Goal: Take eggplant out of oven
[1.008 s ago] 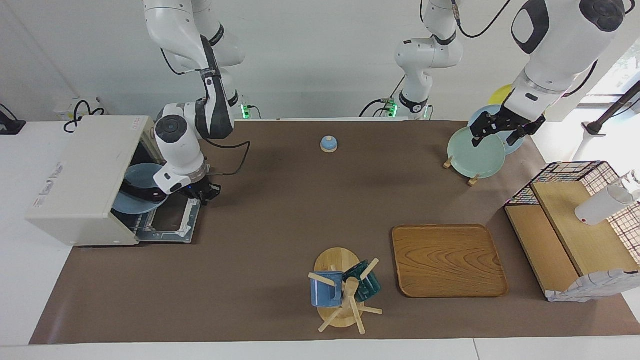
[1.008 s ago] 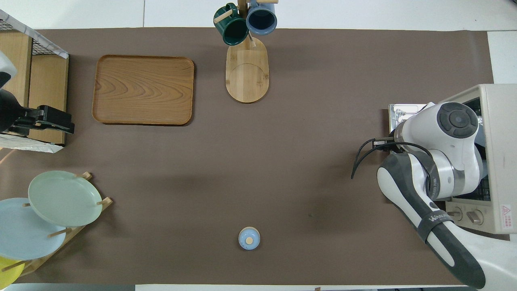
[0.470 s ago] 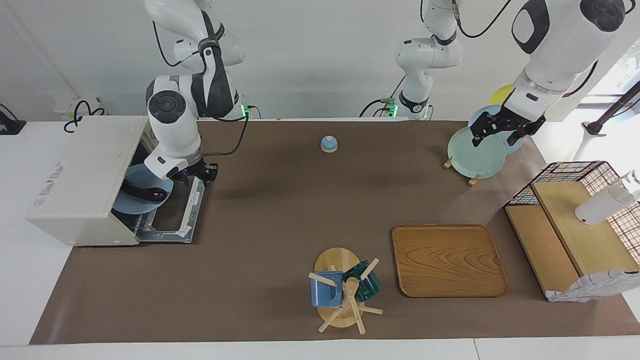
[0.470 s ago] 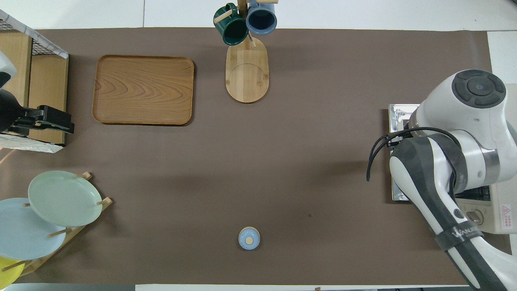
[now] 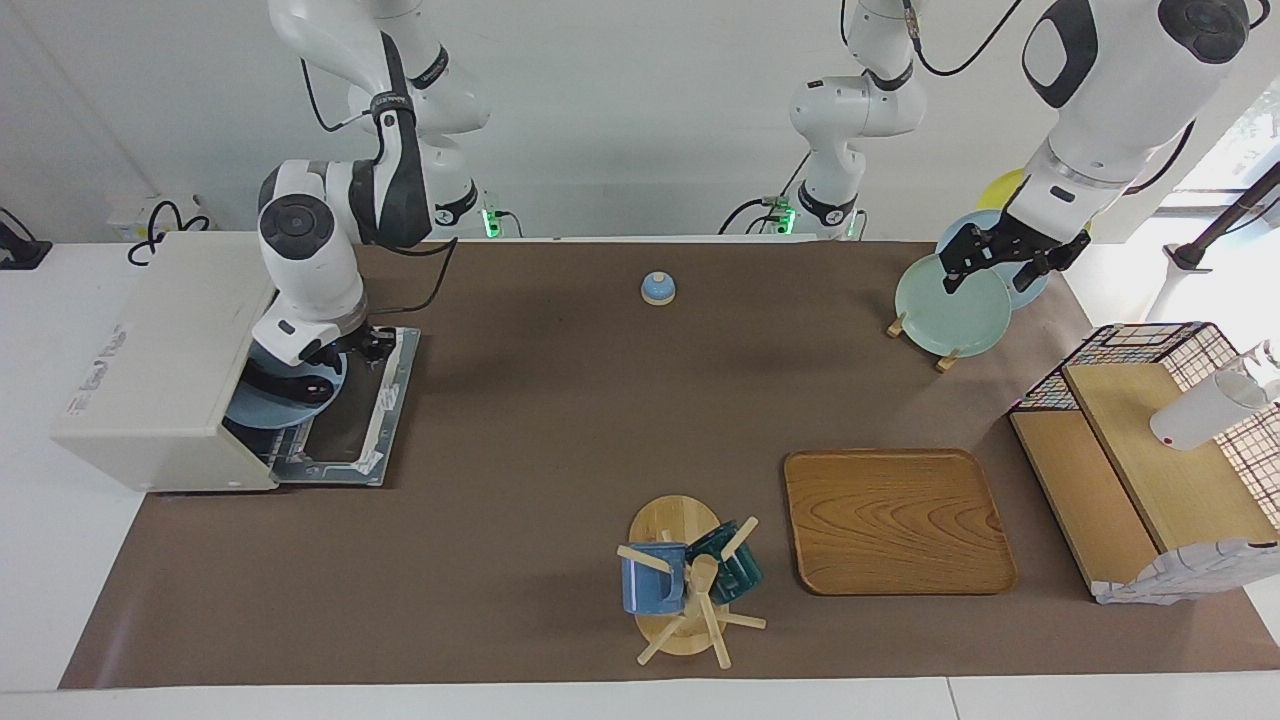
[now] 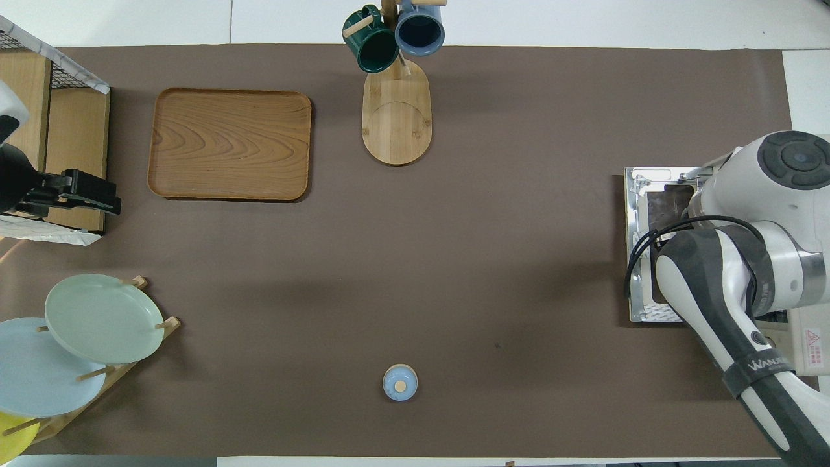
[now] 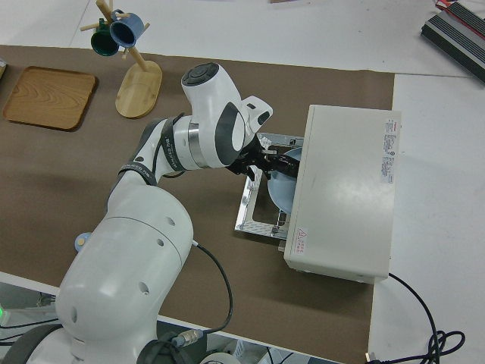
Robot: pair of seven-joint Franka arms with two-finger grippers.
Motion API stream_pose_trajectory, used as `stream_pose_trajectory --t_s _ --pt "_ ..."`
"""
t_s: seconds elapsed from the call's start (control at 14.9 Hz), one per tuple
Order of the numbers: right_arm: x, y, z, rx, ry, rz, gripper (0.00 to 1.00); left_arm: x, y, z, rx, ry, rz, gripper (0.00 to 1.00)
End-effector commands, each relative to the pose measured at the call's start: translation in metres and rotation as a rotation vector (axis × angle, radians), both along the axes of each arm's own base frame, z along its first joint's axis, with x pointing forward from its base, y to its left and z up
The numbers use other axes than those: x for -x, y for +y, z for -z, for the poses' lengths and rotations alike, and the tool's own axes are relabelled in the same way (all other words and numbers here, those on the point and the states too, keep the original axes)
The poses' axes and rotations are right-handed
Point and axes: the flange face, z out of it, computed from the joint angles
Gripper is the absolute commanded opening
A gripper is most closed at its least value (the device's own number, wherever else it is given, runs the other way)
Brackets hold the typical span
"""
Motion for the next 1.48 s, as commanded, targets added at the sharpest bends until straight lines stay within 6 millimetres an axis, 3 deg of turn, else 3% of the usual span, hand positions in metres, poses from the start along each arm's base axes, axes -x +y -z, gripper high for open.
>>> stream_pose_trajectory --t_s 0.0,0.34,0.67,0.74,0.87,1.08,1.14,1.41 --pt "0.014 0.0 -0.001 0.011 -0.01 -0.04 0.42 0.003 0.001 -0.001 -0.02 -0.011 0.012 1.0" --pt "0.014 -0.003 -0.001 0.036 -0.005 -0.064 0.46 0.005 0.002 -0.001 -0.021 -0.001 0.011 1.0" --pt "0.024 -0.007 0.013 0.022 -0.036 -0.073 0.4 0.004 0.003 -0.001 -0.021 -0.003 0.008 1.0" --pt "0.029 -0.011 0.02 0.016 -0.047 -0.089 0.32 0.004 0.003 -0.001 -0.021 -0.004 0.007 1.0" --pt "0.027 -0.011 0.017 0.068 -0.037 -0.179 0.0 0.004 0.004 -0.001 -0.021 -0.001 0.007 1.0" --pt "0.021 -0.008 0.009 0.096 -0.035 -0.194 0.0 0.004 0.001 -0.001 -0.02 -0.009 0.011 1.0" --pt "0.016 -0.003 0.002 0.102 -0.031 -0.197 0.0 0.004 0.001 -0.001 -0.02 -0.009 0.011 1.0" --pt "-0.006 0.094 -0.034 0.096 -0.033 -0.194 0.0 0.003 0.001 -0.002 -0.02 -0.014 0.007 1.0"
